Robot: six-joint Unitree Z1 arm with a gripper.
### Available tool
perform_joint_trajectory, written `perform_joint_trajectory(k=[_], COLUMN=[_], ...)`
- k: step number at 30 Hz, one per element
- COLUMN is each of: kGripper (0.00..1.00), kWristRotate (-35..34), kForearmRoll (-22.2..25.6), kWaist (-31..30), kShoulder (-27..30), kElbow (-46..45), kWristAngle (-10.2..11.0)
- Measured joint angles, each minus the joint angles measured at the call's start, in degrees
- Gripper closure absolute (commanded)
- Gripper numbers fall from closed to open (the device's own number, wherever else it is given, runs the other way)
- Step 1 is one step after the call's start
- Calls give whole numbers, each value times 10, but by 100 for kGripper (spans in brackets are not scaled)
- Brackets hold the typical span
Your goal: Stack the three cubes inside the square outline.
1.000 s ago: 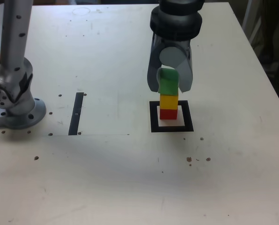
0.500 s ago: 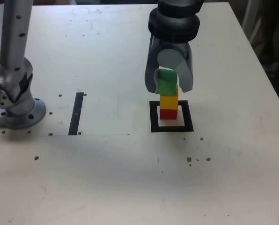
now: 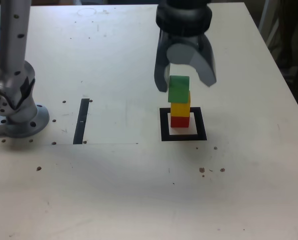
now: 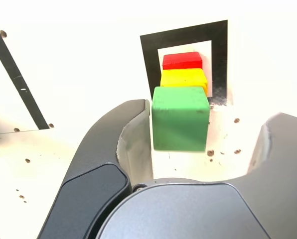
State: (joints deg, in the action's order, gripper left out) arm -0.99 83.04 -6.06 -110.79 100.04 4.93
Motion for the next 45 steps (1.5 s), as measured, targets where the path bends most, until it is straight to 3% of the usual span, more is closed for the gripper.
perform_joint_trajectory(k=[9,18,27,37,45], kGripper=[1,1,1,1,0], kWristRotate=[7,12,9,0,-10], kForearmRoll=[52,41,-15,-167,-219], kWaist=[0,0,0,0,0], kShoulder=[75,188,250,273,270], kElbow=[-2,-161,-336,-519,-565], kWristAngle=[2,11,4,-20,-21])
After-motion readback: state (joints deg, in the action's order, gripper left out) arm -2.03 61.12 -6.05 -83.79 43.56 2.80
